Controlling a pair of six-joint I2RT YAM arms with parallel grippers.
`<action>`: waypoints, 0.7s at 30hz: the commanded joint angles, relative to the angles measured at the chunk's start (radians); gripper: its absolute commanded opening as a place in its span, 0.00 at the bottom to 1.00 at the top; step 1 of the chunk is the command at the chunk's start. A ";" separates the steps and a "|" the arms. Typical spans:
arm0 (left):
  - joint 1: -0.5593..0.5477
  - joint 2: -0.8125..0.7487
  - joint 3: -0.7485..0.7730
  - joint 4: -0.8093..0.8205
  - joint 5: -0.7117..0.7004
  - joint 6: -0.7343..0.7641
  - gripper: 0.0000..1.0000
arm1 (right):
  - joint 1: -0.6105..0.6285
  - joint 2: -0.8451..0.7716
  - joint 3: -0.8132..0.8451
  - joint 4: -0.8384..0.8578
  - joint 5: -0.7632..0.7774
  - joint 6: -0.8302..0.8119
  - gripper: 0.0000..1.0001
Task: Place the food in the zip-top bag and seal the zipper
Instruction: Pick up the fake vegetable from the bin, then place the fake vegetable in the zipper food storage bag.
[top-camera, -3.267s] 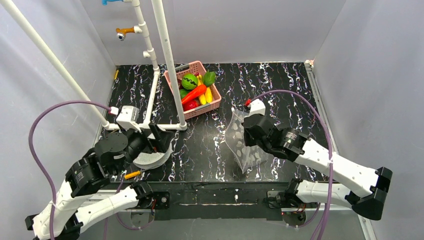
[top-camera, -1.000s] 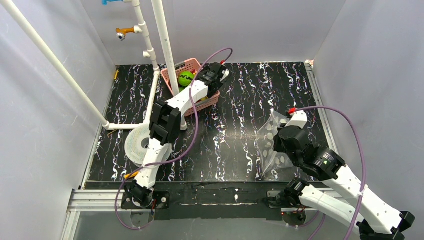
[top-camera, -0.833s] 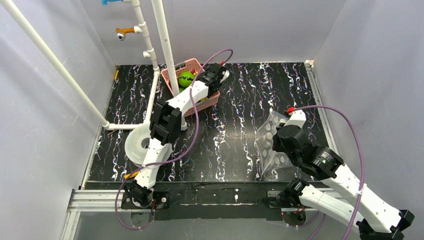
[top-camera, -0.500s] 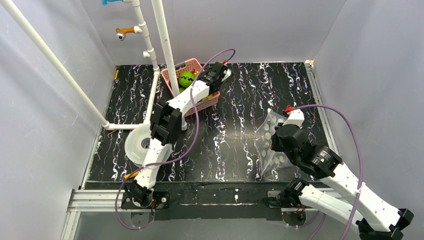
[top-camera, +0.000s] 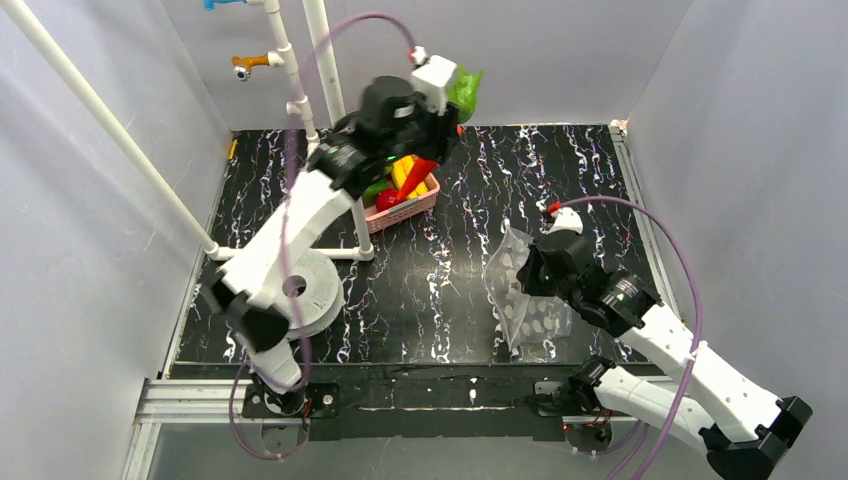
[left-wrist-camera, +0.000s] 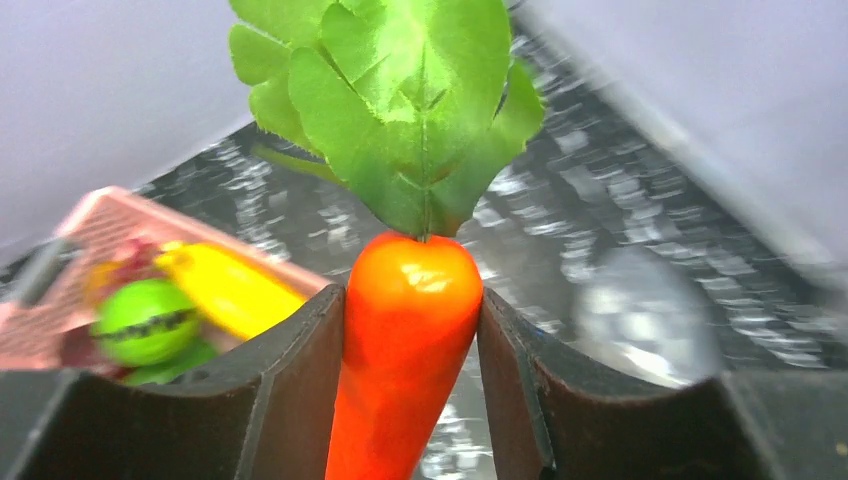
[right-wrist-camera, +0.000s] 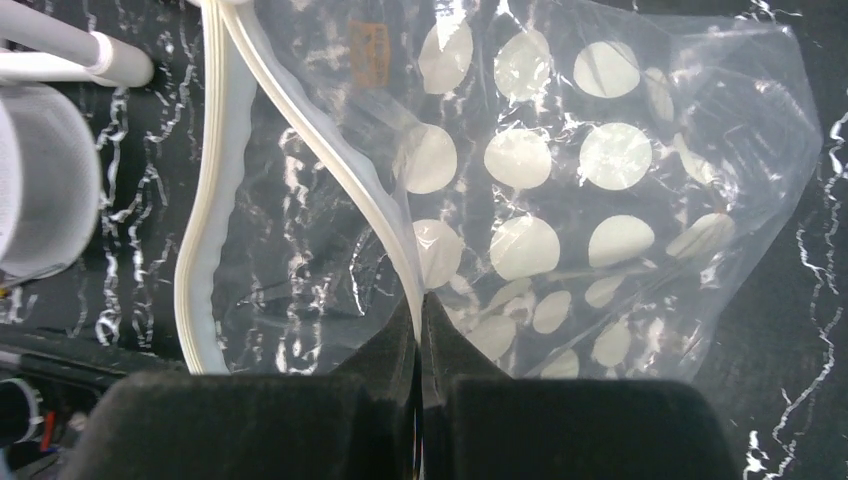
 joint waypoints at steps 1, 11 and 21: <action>0.013 -0.299 -0.362 0.357 0.452 -0.415 0.00 | -0.062 0.043 0.119 0.049 -0.143 -0.010 0.01; 0.012 -0.547 -0.873 1.424 0.738 -0.846 0.00 | -0.174 0.195 0.246 0.111 -0.684 -0.009 0.01; -0.041 -0.529 -0.959 1.655 0.765 -0.916 0.00 | -0.175 0.207 0.236 0.154 -0.743 0.019 0.01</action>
